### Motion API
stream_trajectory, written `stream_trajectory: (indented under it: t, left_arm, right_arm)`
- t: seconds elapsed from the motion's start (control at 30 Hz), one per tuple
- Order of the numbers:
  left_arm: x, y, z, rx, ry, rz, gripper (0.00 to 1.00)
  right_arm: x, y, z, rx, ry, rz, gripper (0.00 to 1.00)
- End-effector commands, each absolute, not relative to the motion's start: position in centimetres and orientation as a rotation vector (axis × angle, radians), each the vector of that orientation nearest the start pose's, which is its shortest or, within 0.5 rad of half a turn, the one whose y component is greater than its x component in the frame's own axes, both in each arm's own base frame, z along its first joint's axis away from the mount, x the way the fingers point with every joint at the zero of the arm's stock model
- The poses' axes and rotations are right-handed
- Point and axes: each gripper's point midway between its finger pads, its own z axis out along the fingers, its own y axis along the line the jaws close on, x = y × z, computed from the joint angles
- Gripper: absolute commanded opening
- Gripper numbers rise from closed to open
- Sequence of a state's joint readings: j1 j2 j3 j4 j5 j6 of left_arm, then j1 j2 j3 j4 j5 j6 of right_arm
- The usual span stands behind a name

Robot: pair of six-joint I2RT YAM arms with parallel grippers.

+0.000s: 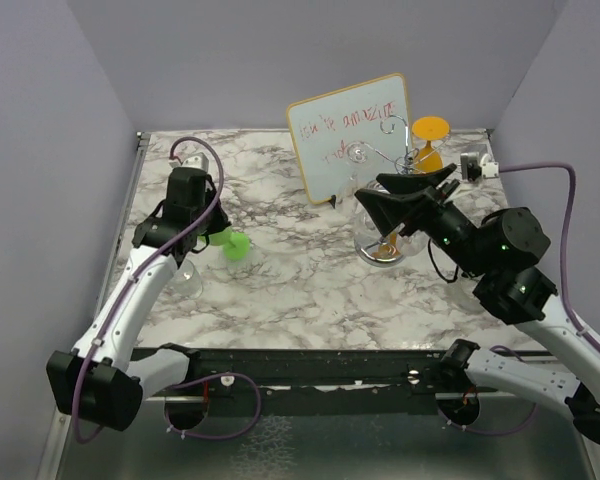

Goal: Place the wine glass upside down on the wine glass rack

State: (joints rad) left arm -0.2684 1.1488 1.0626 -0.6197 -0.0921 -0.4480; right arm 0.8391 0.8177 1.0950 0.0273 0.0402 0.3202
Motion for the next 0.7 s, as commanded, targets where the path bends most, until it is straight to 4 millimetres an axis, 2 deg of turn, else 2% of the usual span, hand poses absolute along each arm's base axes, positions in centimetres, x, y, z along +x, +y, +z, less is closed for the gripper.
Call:
stream_trajectory:
  t: [0.0, 0.17, 0.23, 0.47, 0.57, 0.67]
  left_arm:
    - [31.3, -11.7, 28.9, -0.160, 2.024, -0.539, 0.00]
    - [29.7, -13.2, 35.9, -0.133, 1.786, -0.733, 0.00]
    - [28.9, -13.8, 39.0, -0.109, 1.663, -0.815, 0.00]
    - [24.7, -14.8, 47.9, 0.007, 1.302, -1.012, 0.00]
    - [22.4, -14.7, 50.8, 0.035, 1.150, -1.081, 0.00]
    - [20.7, -14.2, 52.7, 0.035, 1.055, -1.118, 0.00]
  right_arm:
    - [20.7, 25.4, 46.0, -0.326, 1.371, 1.015, 0.69]
    - [21.1, 27.5, 45.1, -0.337, 1.418, 1.084, 0.69]
    - [21.5, 28.1, 45.4, -0.314, 1.416, 1.117, 0.69]
    - [22.9, 30.6, 45.5, -0.231, 1.501, 1.212, 0.67]
    - [23.3, 31.3, 45.9, -0.182, 1.512, 1.260, 0.69]
    - [23.4, 31.9, 47.2, -0.178, 1.489, 1.301, 0.71]
